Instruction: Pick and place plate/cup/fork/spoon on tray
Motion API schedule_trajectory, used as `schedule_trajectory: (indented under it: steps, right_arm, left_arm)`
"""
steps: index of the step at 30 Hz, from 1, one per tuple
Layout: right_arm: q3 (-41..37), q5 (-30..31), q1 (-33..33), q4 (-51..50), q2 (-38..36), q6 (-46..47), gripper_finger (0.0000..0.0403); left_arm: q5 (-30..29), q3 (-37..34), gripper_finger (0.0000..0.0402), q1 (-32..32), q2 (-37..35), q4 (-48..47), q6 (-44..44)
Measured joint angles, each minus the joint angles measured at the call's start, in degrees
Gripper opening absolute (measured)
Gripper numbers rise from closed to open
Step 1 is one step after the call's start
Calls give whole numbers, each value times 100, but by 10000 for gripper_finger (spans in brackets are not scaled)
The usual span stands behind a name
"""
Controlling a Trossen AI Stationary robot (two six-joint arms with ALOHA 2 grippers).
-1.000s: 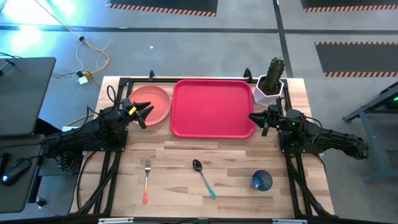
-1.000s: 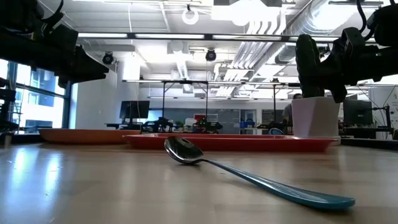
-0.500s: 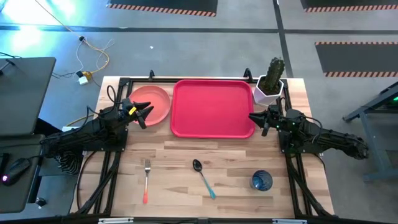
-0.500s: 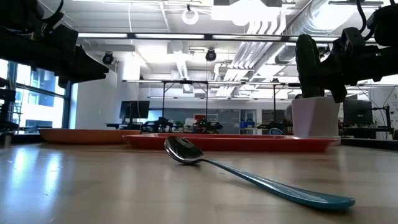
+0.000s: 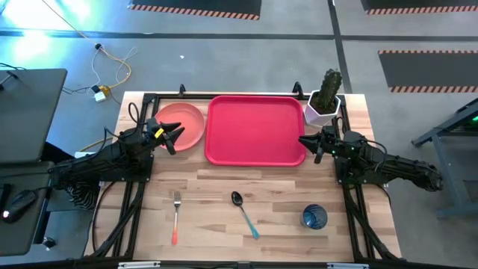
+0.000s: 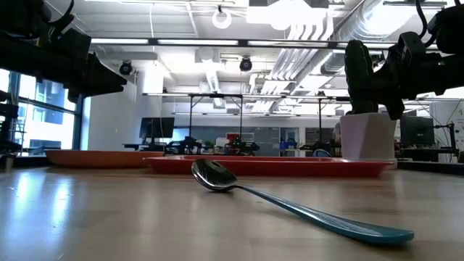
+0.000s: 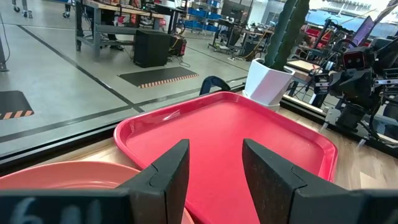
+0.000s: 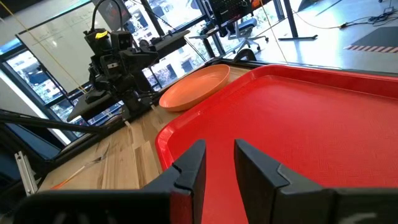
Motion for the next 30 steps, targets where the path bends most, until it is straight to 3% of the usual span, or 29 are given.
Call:
schedule_trajectory:
  steps: [16, 30]
  right_arm:
    - [0, 1, 0, 0, 0, 0, 75]
    - [-1, 0, 0, -1, -1, 586, 75]
  left_arm:
    - [0, 0, 138, -1, 0, 19, -26]
    - [7, 0, 138, -1, 0, 16, -1753]
